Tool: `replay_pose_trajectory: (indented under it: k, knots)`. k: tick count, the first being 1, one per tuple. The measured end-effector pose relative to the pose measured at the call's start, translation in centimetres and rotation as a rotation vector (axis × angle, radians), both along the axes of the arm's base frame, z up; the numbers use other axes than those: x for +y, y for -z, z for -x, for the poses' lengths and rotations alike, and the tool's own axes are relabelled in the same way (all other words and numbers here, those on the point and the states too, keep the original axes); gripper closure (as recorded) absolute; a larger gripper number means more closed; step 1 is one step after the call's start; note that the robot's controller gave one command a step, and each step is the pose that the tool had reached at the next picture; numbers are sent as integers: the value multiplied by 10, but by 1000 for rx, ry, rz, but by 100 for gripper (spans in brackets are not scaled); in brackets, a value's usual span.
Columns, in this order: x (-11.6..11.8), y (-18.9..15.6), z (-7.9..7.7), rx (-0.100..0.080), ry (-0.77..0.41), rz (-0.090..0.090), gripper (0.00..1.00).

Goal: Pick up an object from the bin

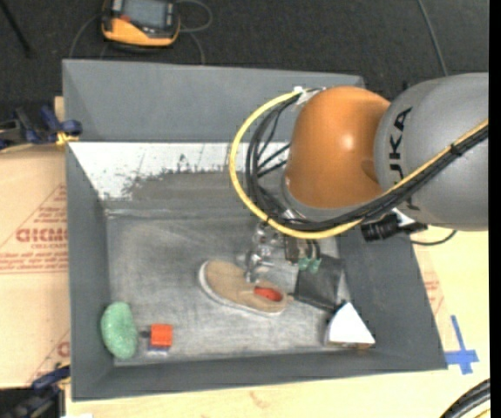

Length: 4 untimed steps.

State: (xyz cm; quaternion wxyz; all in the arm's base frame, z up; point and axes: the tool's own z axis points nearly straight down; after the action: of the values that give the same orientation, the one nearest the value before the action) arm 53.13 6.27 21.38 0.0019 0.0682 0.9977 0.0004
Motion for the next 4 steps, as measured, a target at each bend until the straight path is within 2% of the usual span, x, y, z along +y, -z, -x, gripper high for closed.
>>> replay_pose_trajectory:
  k: [1, 2, 3, 4]
  knots:
    - [0, 0, 0, 0, 0, 0, 100]
    - [-9, 5, -4, 0, -54, 0, 100]
    - [-4, 35, 35, 5, 53, 0, 0]
    - [-4, 34, 33, 1, 54, 0, 0]
